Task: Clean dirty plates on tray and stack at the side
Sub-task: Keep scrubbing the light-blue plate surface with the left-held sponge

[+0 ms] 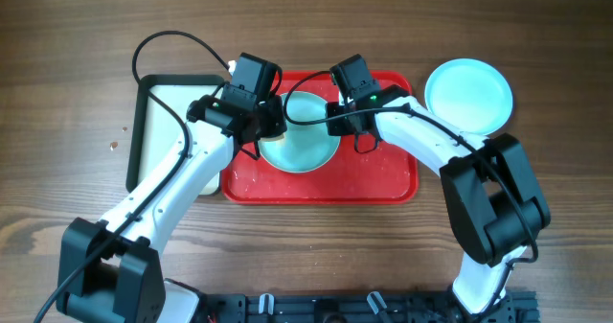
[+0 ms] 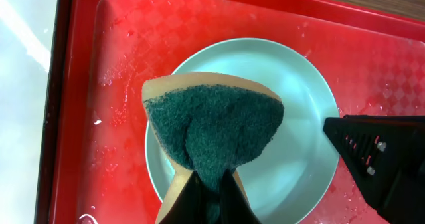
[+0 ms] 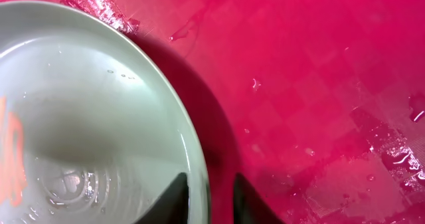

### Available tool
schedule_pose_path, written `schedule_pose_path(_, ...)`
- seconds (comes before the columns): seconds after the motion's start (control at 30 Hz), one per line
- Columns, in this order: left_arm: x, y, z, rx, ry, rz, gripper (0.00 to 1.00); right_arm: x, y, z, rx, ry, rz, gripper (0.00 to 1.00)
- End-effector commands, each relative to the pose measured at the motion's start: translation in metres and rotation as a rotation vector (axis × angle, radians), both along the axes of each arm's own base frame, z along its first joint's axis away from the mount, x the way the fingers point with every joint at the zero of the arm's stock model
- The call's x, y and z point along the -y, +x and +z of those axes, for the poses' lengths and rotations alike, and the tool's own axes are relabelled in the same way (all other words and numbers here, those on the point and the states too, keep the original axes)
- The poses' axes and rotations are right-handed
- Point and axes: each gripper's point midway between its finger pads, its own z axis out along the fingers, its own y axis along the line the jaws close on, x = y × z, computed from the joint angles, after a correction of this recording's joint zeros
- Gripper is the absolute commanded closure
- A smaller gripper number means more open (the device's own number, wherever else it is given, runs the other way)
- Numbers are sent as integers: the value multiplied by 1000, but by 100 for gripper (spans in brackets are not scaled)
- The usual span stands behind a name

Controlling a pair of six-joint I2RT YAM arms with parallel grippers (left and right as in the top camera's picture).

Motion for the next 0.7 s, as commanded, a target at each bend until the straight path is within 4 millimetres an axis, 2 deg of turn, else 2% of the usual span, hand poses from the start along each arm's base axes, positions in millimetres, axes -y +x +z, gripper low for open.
schedule_pose_path(0.0, -3, 0, -5, -2, 17, 15, 96, 0, 1, 7, 16, -8, 3, 85)
schedule_pose_path(0.23, -3, 0, -5, -3, 17, 15, 96, -3, -5, 5, -19, 20, -5, 96)
schedule_pose_path(0.47, -2, 4, -5, 10, 19, 18, 96, -10, -9, 5, -42, 54, 13, 96)
schedule_pose_path(0.57, -2, 6, -12, -1, 23, 19, 96, -9, -9, 5, -42, 54, 13, 96)
schedule_pose_path(0.67, -2, 4, -28, -43, 42, 18, 96, -9, -9, 5, -41, 54, 13, 96)
